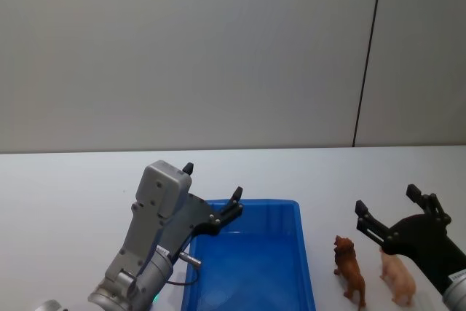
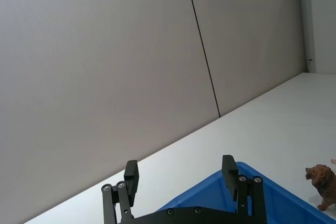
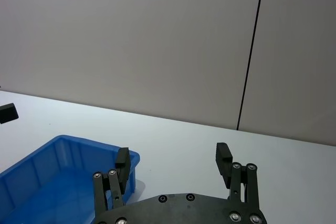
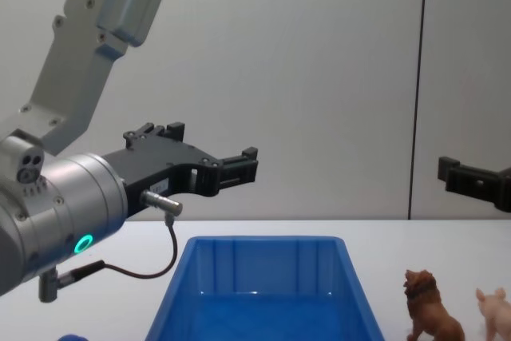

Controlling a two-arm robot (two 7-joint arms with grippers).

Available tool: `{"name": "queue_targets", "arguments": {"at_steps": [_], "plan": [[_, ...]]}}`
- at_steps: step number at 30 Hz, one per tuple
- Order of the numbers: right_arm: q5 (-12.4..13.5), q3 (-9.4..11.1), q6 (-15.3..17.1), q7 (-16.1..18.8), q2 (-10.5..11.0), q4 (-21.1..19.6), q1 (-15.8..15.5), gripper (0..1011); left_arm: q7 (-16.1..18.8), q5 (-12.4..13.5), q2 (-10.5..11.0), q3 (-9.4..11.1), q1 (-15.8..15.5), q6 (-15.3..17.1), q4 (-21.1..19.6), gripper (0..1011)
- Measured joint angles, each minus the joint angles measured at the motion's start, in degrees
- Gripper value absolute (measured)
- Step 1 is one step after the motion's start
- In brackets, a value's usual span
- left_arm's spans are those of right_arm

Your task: Pick up the two dolls from the table and place them into the box.

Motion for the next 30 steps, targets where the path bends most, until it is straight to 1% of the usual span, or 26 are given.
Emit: {"name": "queue_targets", "arguments": {"at_steps": [21,30], "plan": [[0.0,0.0,0.0,0.0,0.0,0.0,0.0,1001,0.0,0.0,0.0,0.0,0.0,0.0,0.0,1001],[0.3,0.8,0.2,0.7,0.8,0.9,0.3,1001,0.0,0.0,0.0,0.0,0.0,0.0,0.0,1002]]}}
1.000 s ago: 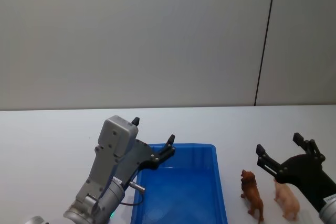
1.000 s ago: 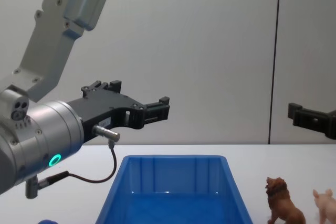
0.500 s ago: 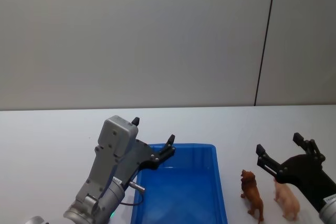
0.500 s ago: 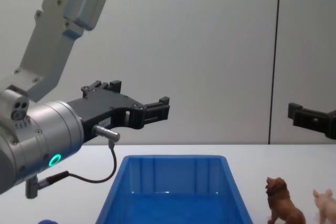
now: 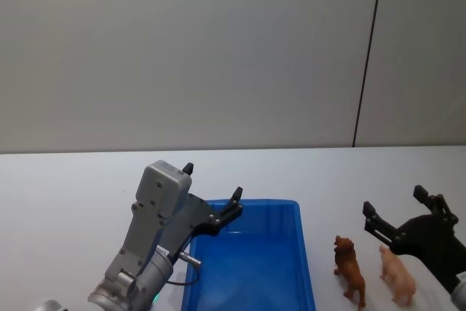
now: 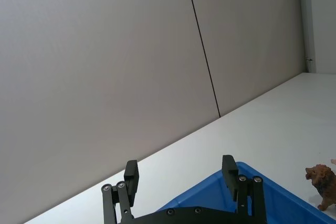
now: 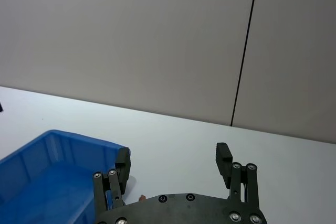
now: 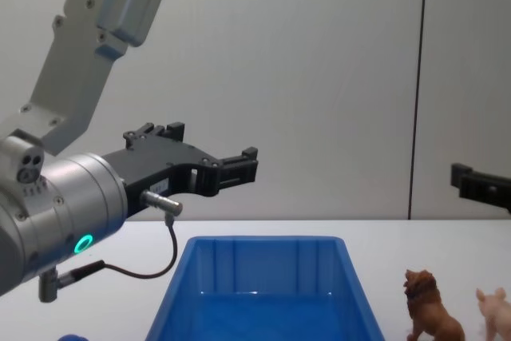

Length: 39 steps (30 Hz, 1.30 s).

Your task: Pick up the two dolls from the table and place them into the box.

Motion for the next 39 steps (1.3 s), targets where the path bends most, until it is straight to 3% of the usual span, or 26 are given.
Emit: {"name": "queue_targets", "arguments": {"at_steps": [12,19,35,39], "plan": [[0.8,1.8,1.8,1.0,2.2,2.4,-0.6,1001,0.0,0.0,0.0,0.0,0.0,0.0,0.0,1002],[0.9,2.2,4.7,2.2,3.1,3.9,-1.1,1001,0.0,0.0,0.0,0.0,0.0,0.0,0.0,1001],[-0.3,1.1,10.9,5.5,2.0,9.9,0.1,998,0.0,0.0,0.0,0.0,0.0,0.0,0.0,1001],[-0.4,0.9,11.8,5.8,1.6,11.2,0.7,925,0.0,0.0,0.0,0.0,0.0,0.0,0.0,1001]]}}
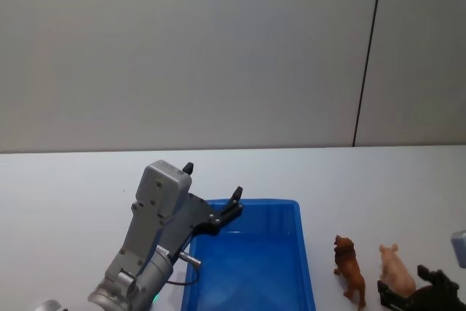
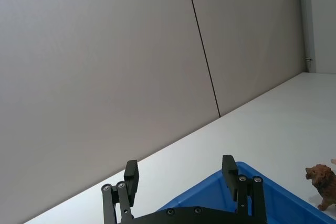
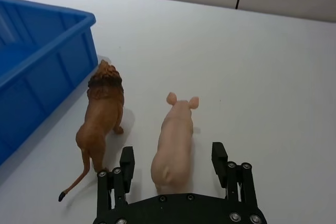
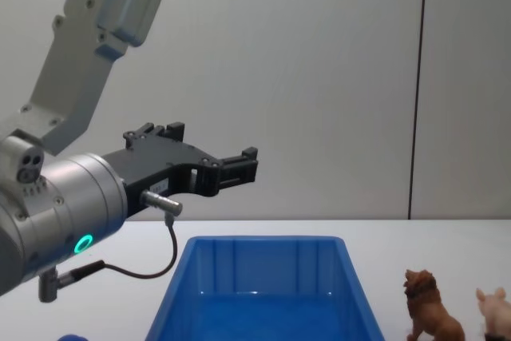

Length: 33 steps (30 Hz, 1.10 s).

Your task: Pick up the two dolls from the table and place them into the box.

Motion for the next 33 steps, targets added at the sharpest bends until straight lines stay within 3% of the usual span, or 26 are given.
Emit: {"name": "queue_targets", "arguments": {"at_steps": [15,16,19,33], "plan": [[0.2,-0.3,0.9,0.7,-0.9,2.5,1.1,534,0.0,0.0,0.0,0.0,0.0,0.0,0.0,1002],[0.1,-0.3,0.7,0.7,-0.9,2.5,1.2,458,0.0,0.0,0.0,0.0,0.0,0.0,0.0,1001],[-0.3,-0.4,0.0,0.7,-0.9,2.3,1.2,374,0.0,0.0,0.0,0.0,0.0,0.0,0.0,1001],[-4.1,-0.9,-4.2,2.0,-1.4,-1.2,2.5,369,0.0,0.0,0.0,0.0,0.0,0.0,0.0,1001]]}}
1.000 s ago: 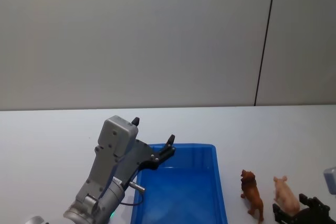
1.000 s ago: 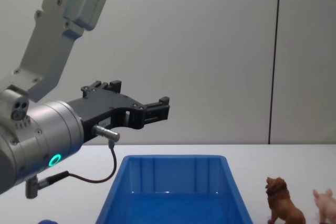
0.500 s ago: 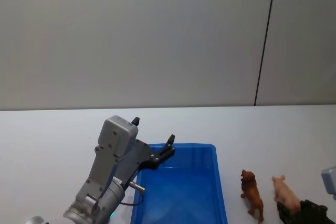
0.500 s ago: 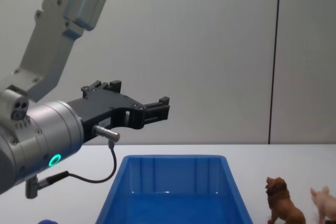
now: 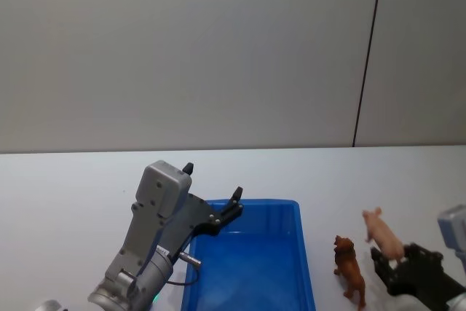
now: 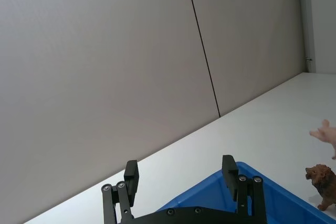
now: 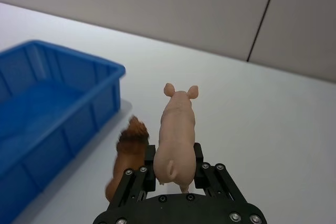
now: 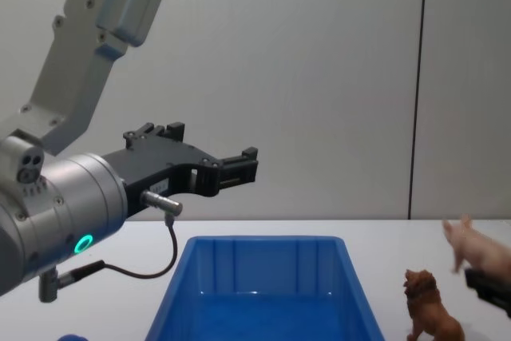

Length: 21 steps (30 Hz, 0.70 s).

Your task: Pick up the two dolls from the table and place them into the box.

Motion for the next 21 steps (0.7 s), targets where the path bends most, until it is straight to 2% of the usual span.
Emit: {"name": "queue_targets", "arguments": {"at_steps": [11,21], "plan": [[-3.8,-1.7,-1.0,4.6,-2.2,-2.2,3.6,369,0.0,0.0,0.0,0.0,0.0,0.0,0.0,1002],[-7.0,-4.3,2.0,10.9,-6.3,0.0,9.1,369,0.0,0.0,0.0,0.0,0.0,0.0,0.0,1001]]}}
